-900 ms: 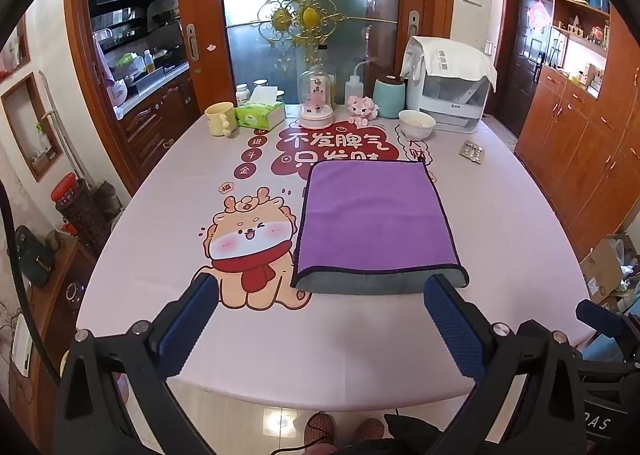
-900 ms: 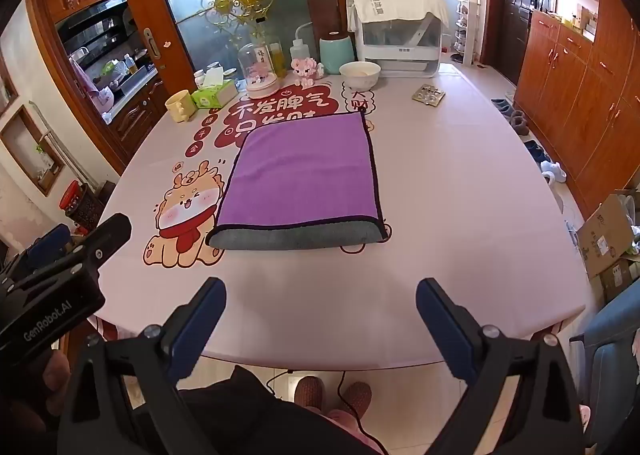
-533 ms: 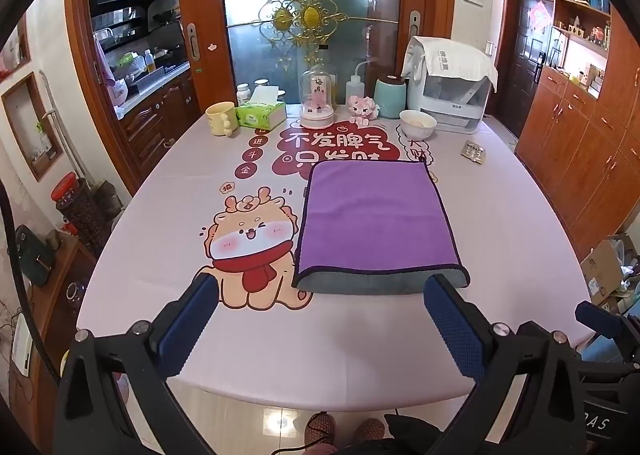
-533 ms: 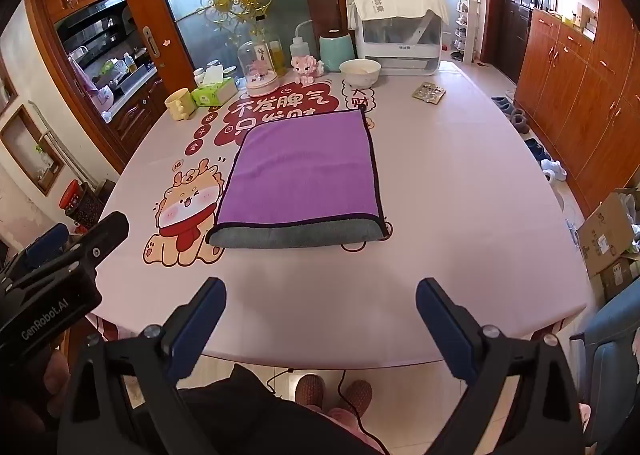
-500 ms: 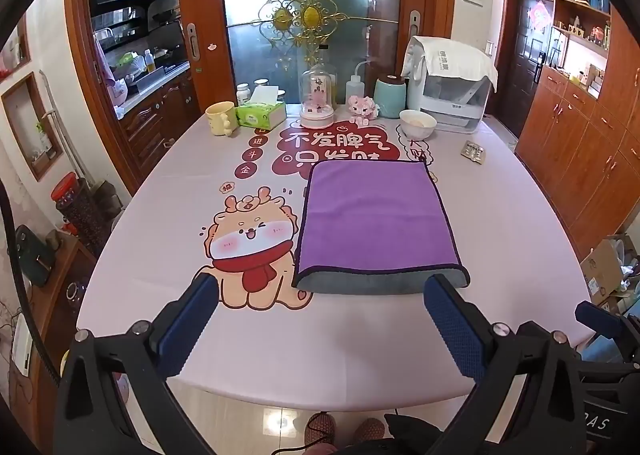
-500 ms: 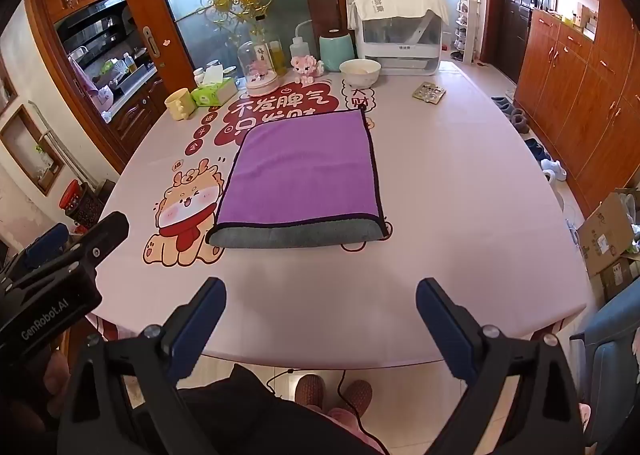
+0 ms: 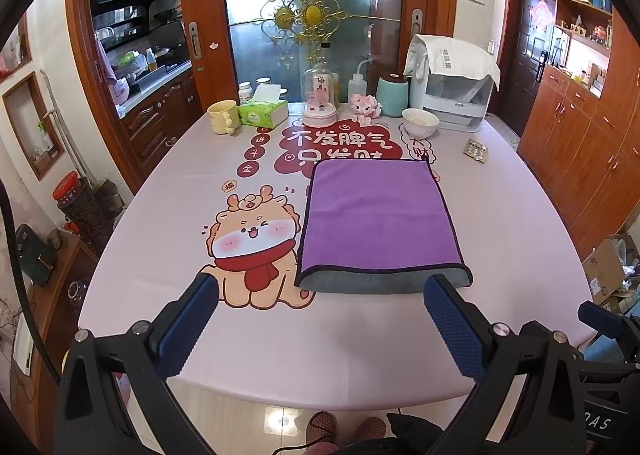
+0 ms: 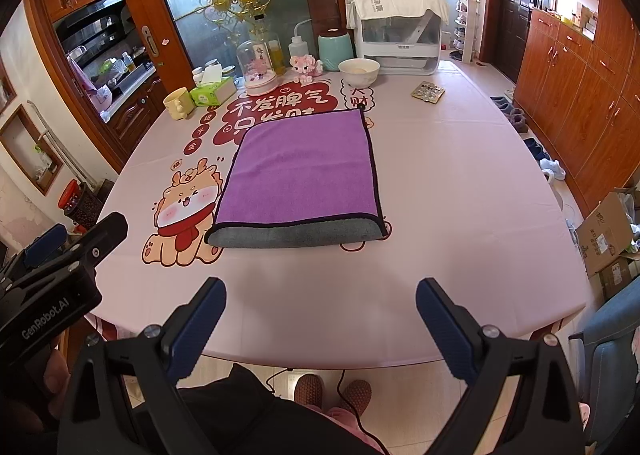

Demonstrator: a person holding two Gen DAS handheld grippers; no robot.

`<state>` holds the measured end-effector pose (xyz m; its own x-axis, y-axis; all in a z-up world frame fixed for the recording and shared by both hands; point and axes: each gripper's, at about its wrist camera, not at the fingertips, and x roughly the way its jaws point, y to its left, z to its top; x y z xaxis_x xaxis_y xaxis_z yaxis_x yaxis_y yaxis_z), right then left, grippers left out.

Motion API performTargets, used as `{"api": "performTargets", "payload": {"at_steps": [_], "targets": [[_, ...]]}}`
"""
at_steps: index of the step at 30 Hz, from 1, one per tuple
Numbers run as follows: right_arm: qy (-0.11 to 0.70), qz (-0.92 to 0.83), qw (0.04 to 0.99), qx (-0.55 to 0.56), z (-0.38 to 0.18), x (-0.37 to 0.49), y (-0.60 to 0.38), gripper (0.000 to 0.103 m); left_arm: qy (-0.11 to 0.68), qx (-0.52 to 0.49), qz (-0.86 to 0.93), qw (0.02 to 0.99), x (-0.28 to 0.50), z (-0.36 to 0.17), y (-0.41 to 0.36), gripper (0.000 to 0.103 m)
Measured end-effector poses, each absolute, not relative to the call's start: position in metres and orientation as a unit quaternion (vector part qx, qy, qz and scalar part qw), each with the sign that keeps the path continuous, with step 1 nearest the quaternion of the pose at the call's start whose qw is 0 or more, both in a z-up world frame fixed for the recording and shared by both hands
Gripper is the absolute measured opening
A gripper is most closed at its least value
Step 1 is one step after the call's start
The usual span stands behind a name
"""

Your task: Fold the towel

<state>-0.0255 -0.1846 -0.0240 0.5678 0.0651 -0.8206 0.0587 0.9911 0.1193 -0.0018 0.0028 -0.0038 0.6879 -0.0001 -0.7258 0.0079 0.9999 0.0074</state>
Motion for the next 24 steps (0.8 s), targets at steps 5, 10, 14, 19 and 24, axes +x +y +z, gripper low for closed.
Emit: {"api": "performTargets", "payload": {"at_steps": [5, 10, 14, 19, 24], "targets": [[0.465, 0.001, 0.883, 0.067, -0.0241, -0.0252, -0.1846, 0.096, 0.395, 0.005, -0.002, 0.919, -0.0019, -0.0039, 0.0028, 0.102], [0.465, 0.001, 0.883, 0.067, -0.0242, -0.0248, -0.1850, 0.096, 0.395, 0.005, -0.003, 0.919, -0.0017, -0.0036, 0.0022, 0.102], [0.466, 0.001, 0.882, 0.067, -0.0243, -0.0245, -0.1853, 0.096, 0.396, 0.005, -0.003, 0.918, -0.0010, -0.0024, 0.0012, 0.102], [0.466, 0.001, 0.882, 0.067, -0.0247, -0.0241, -0.1846, 0.096, 0.396, 0.005, -0.002, 0.918, -0.0010, -0.0026, 0.0011, 0.102], [0.467, 0.000, 0.882, 0.067, -0.0253, -0.0237, -0.1840, 0.096, 0.398, 0.006, -0.003, 0.918, -0.0012, -0.0034, 0.0042, 0.102]]}}
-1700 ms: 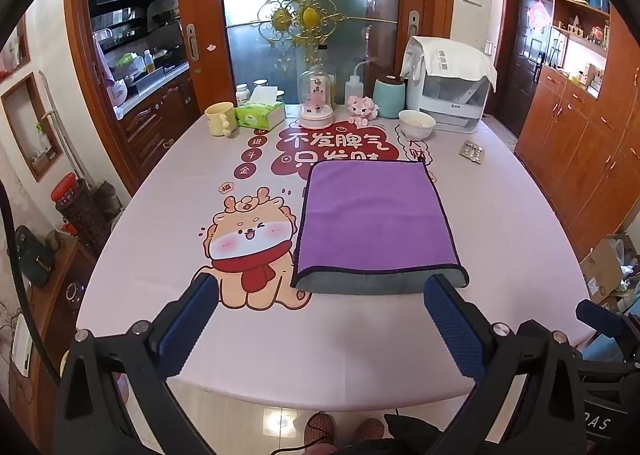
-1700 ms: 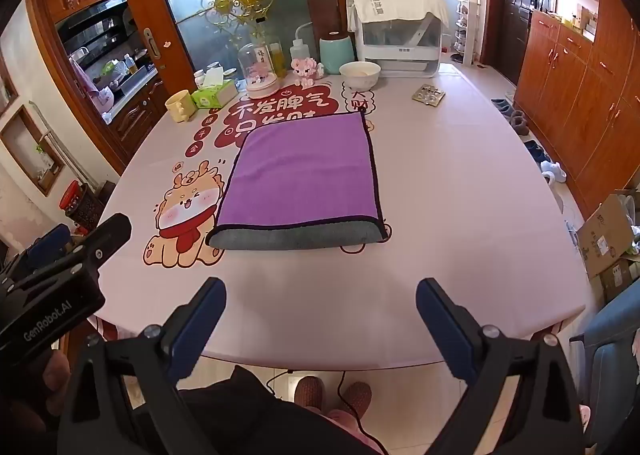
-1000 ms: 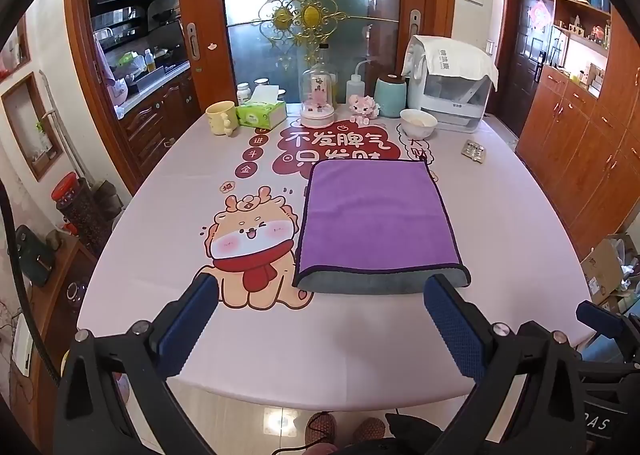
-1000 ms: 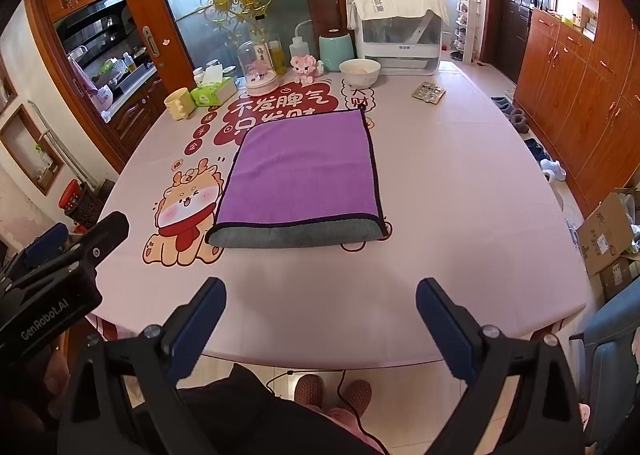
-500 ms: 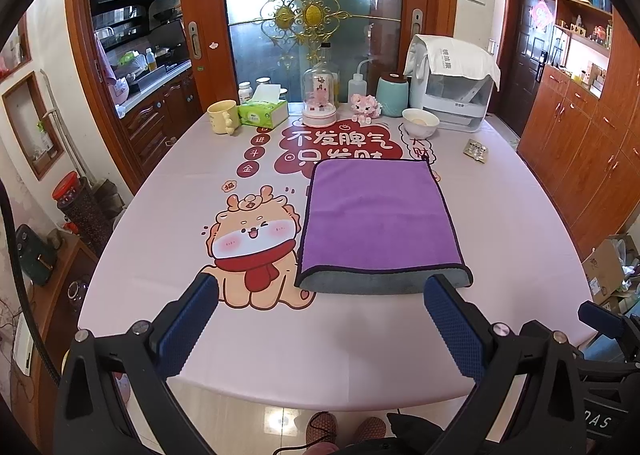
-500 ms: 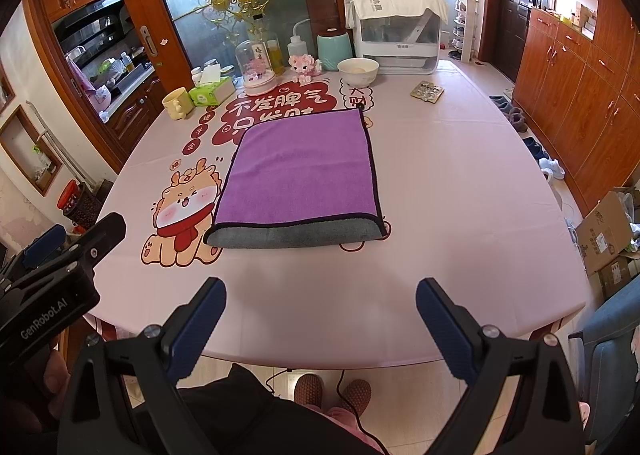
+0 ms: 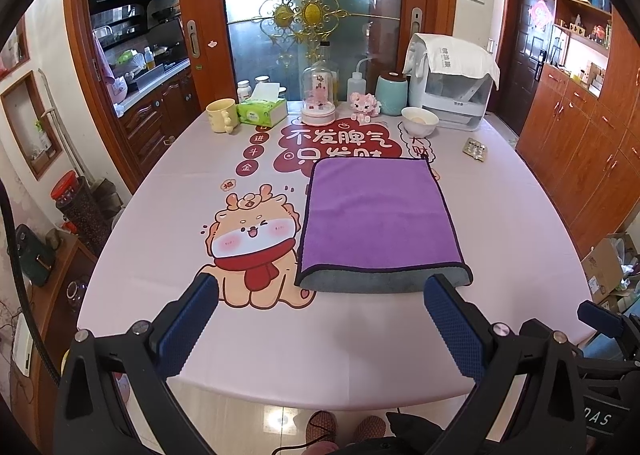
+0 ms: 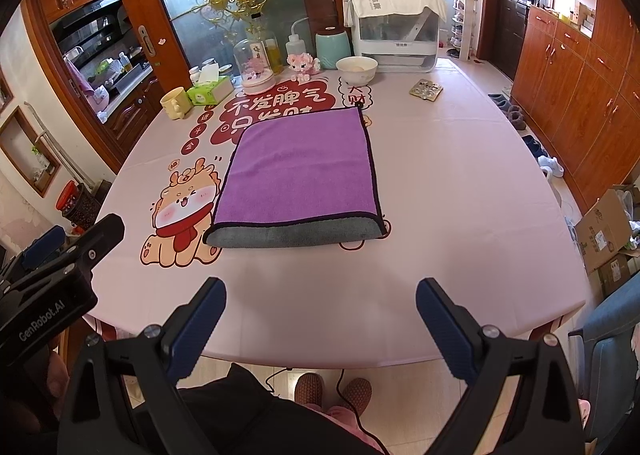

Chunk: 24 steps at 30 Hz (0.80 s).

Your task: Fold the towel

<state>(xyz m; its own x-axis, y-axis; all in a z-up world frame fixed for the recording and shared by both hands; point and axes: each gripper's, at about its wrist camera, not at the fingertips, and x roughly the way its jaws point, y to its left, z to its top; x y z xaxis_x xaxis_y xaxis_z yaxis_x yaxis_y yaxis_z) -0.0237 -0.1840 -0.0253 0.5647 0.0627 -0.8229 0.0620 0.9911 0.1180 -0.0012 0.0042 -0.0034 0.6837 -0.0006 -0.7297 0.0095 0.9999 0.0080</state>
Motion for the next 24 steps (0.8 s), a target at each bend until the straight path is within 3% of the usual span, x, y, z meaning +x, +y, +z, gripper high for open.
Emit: {"api": "performTargets", "payload": {"at_steps": [24], "targets": [[0.456, -0.032, 0.886, 0.074, -0.027, -0.032, -0.165, 0.095, 0.441, 0.002, -0.056, 0.896, 0.019, -0.019, 0.039, 0.102]]}}
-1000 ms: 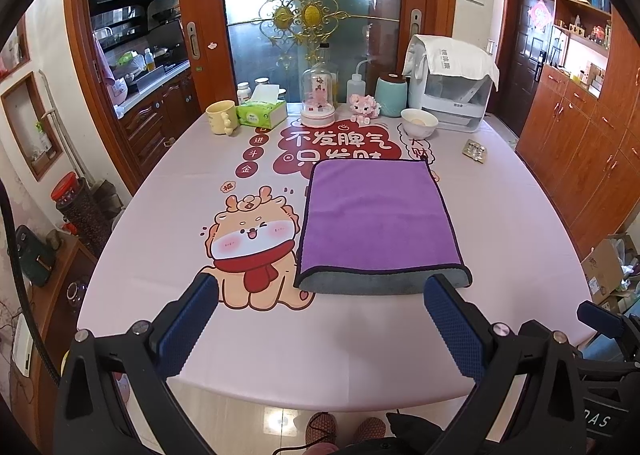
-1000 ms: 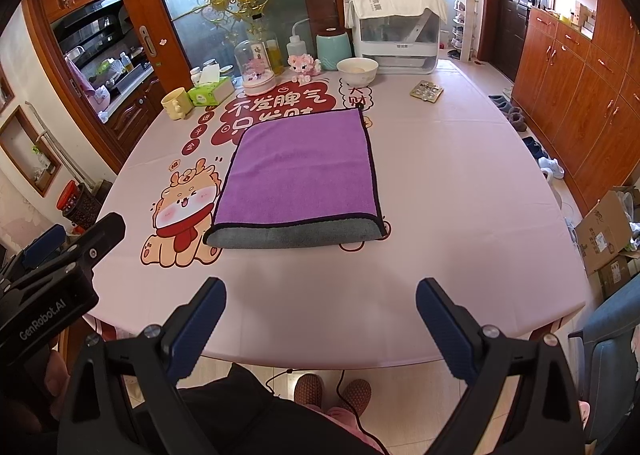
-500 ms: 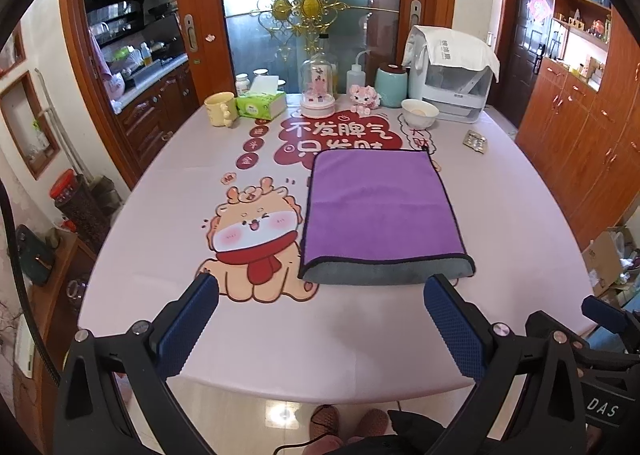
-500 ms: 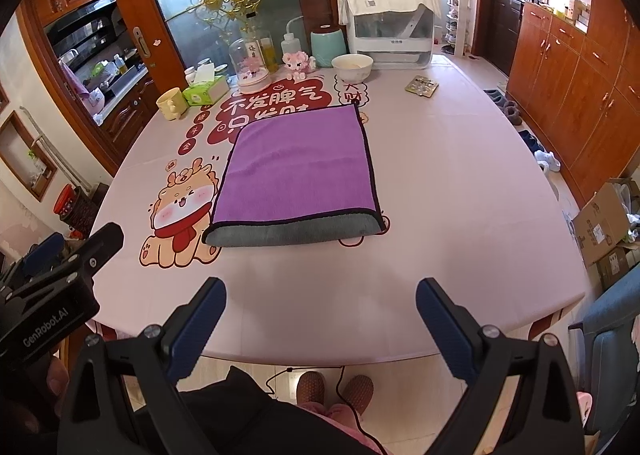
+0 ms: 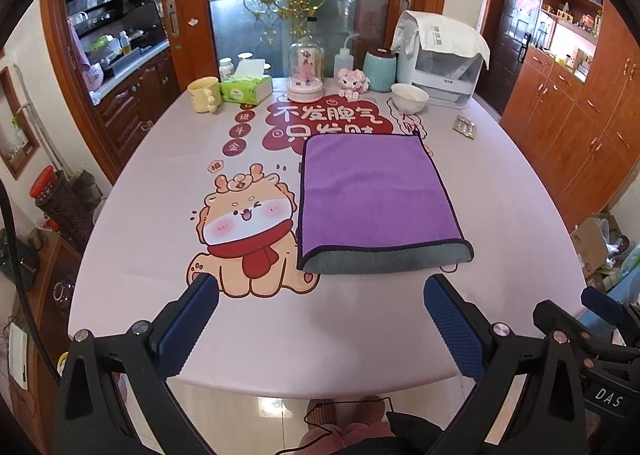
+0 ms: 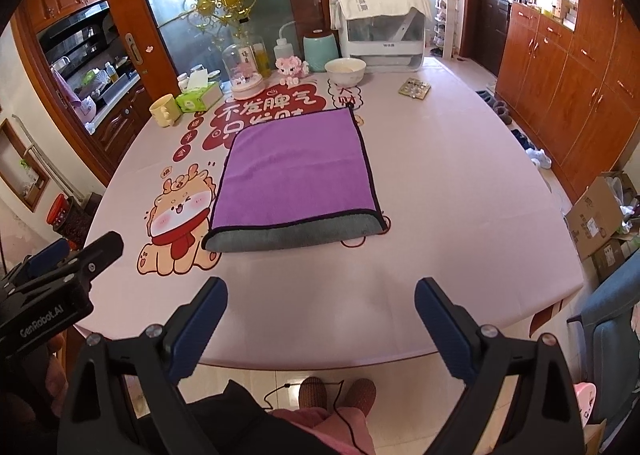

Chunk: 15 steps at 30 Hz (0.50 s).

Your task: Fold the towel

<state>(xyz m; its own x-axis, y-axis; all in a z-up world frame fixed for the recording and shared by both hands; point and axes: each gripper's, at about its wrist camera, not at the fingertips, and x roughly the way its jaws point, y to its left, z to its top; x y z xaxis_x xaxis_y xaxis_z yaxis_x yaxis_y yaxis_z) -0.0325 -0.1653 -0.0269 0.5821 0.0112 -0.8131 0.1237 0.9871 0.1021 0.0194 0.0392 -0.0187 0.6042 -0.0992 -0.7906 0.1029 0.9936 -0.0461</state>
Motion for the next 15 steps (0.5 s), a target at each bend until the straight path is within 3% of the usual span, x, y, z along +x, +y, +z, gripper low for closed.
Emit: {"api": "performTargets", "payload": {"at_steps": [15], "targets": [[0.430, -0.033, 0.901, 0.051, -0.044, -0.019, -0.158, 0.091, 0.488, 0.027, -0.084, 0.869, 0.059, -0.050, 0.050, 0.102]]}}
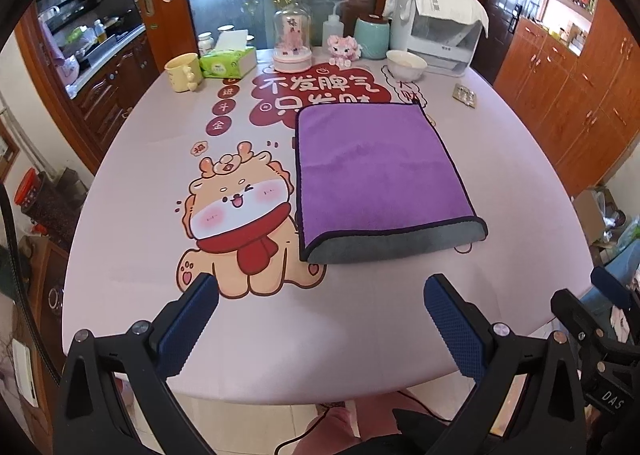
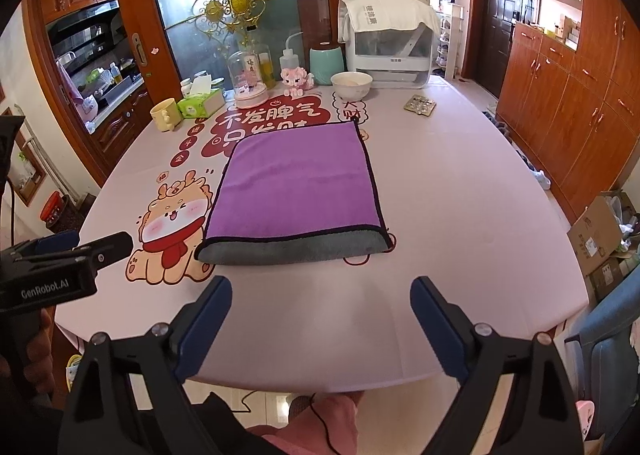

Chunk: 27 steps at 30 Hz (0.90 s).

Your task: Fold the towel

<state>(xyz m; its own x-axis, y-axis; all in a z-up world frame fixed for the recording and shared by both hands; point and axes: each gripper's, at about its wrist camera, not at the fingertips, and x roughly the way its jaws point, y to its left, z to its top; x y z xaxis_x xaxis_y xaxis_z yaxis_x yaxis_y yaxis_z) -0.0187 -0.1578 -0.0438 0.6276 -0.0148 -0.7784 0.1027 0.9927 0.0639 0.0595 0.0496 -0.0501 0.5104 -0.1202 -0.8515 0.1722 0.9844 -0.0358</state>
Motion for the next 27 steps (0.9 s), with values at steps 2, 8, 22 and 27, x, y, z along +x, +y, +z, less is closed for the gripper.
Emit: {"api": "performTargets", "payload": {"at_steps": [2, 8, 22, 27], "targets": [[0.428, -0.030, 0.902, 0.046, -0.048, -0.014, -0.161, 0.091, 0.491, 0.033, -0.090, 0.866, 0.065, -0.054, 0.048, 0.102], [0.427, -0.013, 0.903, 0.037, -0.063, 0.003, -0.175, 0.090, 0.498, 0.043, -0.111, 0.859, 0.086, -0.069, 0.042, 0.102], [0.441, 0.050, 0.896, 0.002, -0.108, 0.058, -0.199, 0.088, 0.510, 0.067, -0.121, 0.849, 0.137, -0.120, 0.033, 0.102], [0.450, 0.081, 0.889, -0.013, -0.128, 0.078, -0.209, 0.086, 0.512, 0.078, -0.142, 0.843, 0.151, -0.140, 0.028, 0.102]]}}
